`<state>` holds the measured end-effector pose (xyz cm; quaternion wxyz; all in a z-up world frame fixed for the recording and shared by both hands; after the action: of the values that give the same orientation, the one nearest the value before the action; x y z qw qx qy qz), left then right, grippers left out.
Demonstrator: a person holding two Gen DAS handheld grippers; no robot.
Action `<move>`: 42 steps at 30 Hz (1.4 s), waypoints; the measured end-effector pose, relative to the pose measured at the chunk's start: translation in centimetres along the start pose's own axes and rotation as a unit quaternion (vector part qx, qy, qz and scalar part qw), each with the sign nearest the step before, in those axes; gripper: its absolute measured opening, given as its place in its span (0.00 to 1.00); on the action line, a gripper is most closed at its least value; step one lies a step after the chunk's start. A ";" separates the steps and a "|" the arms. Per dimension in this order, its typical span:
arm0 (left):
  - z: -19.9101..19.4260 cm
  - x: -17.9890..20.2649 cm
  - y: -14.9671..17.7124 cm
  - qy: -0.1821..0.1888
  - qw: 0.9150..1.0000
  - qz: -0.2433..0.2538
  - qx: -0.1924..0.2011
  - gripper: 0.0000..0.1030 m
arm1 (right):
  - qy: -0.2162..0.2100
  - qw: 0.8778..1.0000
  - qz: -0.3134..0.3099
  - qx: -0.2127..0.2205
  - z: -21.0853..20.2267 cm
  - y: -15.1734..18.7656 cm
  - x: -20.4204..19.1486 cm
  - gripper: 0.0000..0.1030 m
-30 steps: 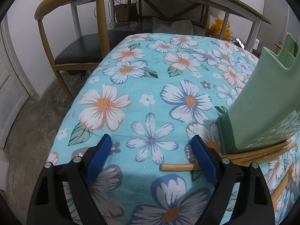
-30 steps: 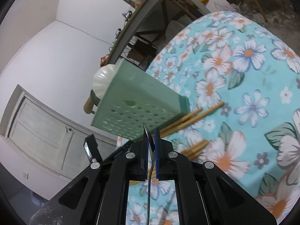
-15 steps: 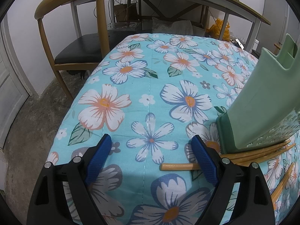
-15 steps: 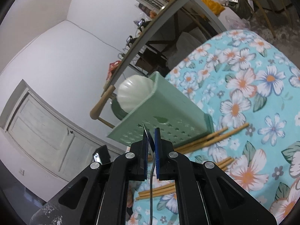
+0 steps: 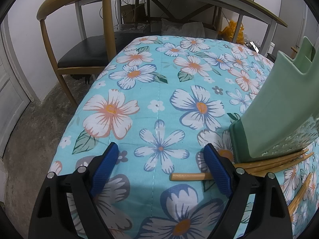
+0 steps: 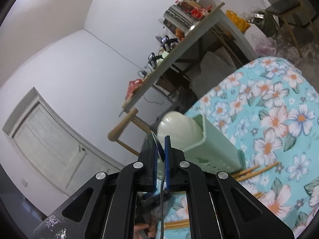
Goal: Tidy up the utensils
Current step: 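Lift the steel spoon with the right tool and carry it over the green holder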
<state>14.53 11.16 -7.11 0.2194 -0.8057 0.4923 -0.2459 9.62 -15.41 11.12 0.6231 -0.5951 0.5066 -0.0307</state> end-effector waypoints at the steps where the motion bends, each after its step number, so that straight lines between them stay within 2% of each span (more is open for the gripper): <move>1: 0.0 -0.1 0.0 0.000 1.000 0.000 0.000 0.82 | -0.002 1.000 0.001 0.005 0.0 -0.5 -0.2 0.05; 5: 0.0 -0.2 0.0 0.002 1.000 -0.001 -0.001 0.82 | 0.027 0.998 -0.042 0.024 0.4 -3.0 -1.4 0.05; 11: 0.0 -0.2 0.0 0.002 1.000 -0.001 -0.001 0.82 | 0.019 0.996 -0.074 0.051 1.3 -6.1 -3.6 0.05; 14: 0.0 -0.2 -0.1 0.002 1.000 0.000 -0.001 0.82 | 0.026 0.994 -0.087 0.061 1.8 -6.9 -4.2 0.05; 18: 0.0 -0.2 0.0 0.001 1.000 0.000 -0.001 0.82 | 0.009 0.994 -0.078 0.078 1.9 -7.8 -4.9 0.05; 20: 0.0 -0.2 0.0 0.002 1.000 0.000 -0.001 0.82 | 0.015 0.992 -0.095 0.087 1.9 -8.2 -5.4 0.05; 24: 0.0 -0.2 0.0 0.002 1.000 0.000 -0.001 0.83 | 0.056 0.985 -0.125 0.103 1.7 -8.9 -5.3 0.05; 31: 0.0 -0.3 0.0 0.002 1.000 0.000 -0.001 0.83 | 0.070 0.984 -0.129 0.105 2.8 -8.9 -4.5 0.05; 42: 0.0 -0.2 -0.1 0.005 1.000 -0.001 -0.001 0.83 | 0.114 0.972 -0.181 0.094 5.4 -7.8 -5.0 0.05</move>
<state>14.47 11.37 -7.06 0.2160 -0.8052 0.4928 -0.2492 15.14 -10.63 18.92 0.5980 -0.6086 0.4530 -0.2585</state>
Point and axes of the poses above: each gripper's, at about its wrist camera, not at the fingertips, and z roughly the way its jaws point, x to its right, y to its underside, the point moved 10 cm from there along z, roughly the way its jaws point, and after that the axes turned 15 degrees about -z, right-handed, at the moved point
